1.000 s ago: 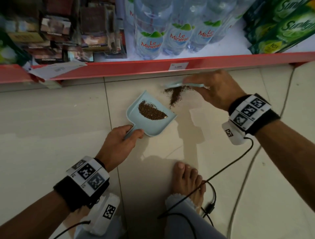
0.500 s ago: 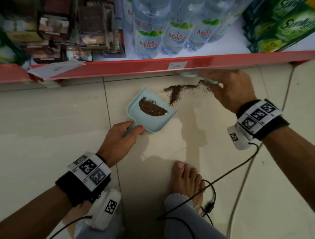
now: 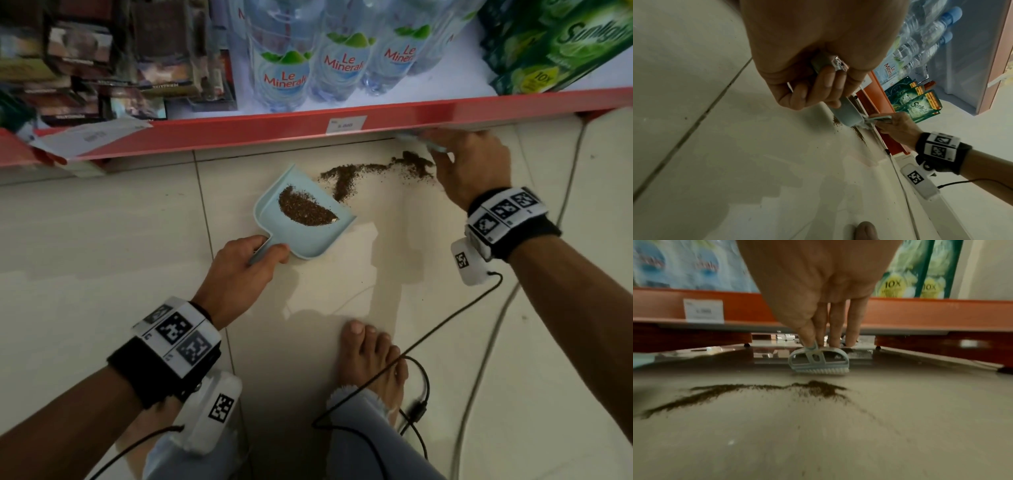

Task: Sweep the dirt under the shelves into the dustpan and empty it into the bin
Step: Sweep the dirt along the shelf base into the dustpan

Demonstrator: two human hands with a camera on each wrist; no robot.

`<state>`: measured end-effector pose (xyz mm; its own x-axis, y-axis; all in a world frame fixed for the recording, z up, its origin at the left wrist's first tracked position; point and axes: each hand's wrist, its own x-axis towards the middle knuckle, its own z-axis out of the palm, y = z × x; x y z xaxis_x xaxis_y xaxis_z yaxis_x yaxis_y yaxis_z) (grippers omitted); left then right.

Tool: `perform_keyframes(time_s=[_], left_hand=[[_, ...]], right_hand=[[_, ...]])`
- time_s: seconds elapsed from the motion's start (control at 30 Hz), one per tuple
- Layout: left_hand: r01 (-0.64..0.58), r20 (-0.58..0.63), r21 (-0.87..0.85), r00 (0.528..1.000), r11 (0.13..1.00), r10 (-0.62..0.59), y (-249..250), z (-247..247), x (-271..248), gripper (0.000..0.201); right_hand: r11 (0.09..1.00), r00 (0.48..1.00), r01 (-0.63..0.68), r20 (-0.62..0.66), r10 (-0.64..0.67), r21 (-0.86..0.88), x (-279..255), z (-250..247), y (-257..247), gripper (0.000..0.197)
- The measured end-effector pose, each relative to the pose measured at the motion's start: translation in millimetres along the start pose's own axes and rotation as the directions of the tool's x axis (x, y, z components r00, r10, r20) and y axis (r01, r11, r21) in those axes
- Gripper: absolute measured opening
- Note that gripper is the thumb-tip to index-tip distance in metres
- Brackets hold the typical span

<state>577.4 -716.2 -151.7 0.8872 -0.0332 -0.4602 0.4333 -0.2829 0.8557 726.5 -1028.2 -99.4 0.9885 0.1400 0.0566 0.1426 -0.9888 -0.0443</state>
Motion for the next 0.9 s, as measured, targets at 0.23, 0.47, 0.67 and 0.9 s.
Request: perform_keyframes(time_s=[0.23, 0.47, 0.67, 0.9], left_hand=[[-0.008, 0.001, 0.009, 1.0, 1.0, 0.008, 5.6, 1.5, -0.4, 0.049], [-0.012, 0.024, 0.02, 1.0, 1.0, 0.011, 8.2, 5.0, -3.5, 0.043], [-0.019, 0.022, 0.025, 1.0, 1.0, 0.018, 10.7, 5.9, -2.7, 0.053], [-0.016, 0.018, 0.05, 1.0, 0.999, 0.015, 4.4, 7.0, -4.5, 0.038]], right_hand=[[0.962, 0.988, 0.146, 0.021, -0.155, 0.23, -18.4, -18.4, 0.3, 0.024], [0.973, 0.974, -0.225, 0.013, 0.226, -0.051, -14.4, -16.0, 40.6, 0.029], [0.979, 0.993, -0.106, 0.073, 0.094, 0.173, -47.3, -0.4, -11.7, 0.024], [0.957, 0.999, -0.007, -0.04, 0.019, 0.289, -71.3, -11.1, -35.7, 0.026]])
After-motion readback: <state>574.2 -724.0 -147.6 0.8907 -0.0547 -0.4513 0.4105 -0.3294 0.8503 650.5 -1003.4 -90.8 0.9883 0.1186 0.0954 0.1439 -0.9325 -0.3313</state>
